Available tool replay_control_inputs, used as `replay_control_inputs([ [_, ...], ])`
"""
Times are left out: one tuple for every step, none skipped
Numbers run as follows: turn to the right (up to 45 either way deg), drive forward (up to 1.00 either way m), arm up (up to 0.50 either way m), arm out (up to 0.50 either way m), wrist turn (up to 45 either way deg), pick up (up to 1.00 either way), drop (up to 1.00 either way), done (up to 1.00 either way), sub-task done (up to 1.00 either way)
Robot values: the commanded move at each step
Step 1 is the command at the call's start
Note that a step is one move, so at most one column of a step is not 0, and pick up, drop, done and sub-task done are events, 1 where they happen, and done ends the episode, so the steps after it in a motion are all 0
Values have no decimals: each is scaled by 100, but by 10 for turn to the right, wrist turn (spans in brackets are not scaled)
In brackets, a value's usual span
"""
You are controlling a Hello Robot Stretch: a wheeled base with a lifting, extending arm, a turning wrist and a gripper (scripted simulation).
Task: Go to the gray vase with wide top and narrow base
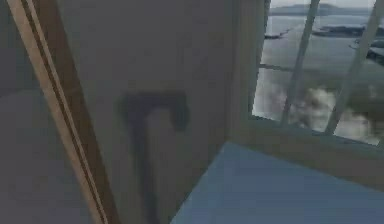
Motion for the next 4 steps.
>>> replay_control_inputs([
  [-450, 0, 0, 0, 0, 0, 0, 0, 0],
  [-390, 0, 0, 0, 0, 0, 0, 0, 0],
  [0, 65, 0, 0, 0, 0, 0, 0, 0],
  [90, 0, 0, 0, 0, 0, 0, 0, 0],
])
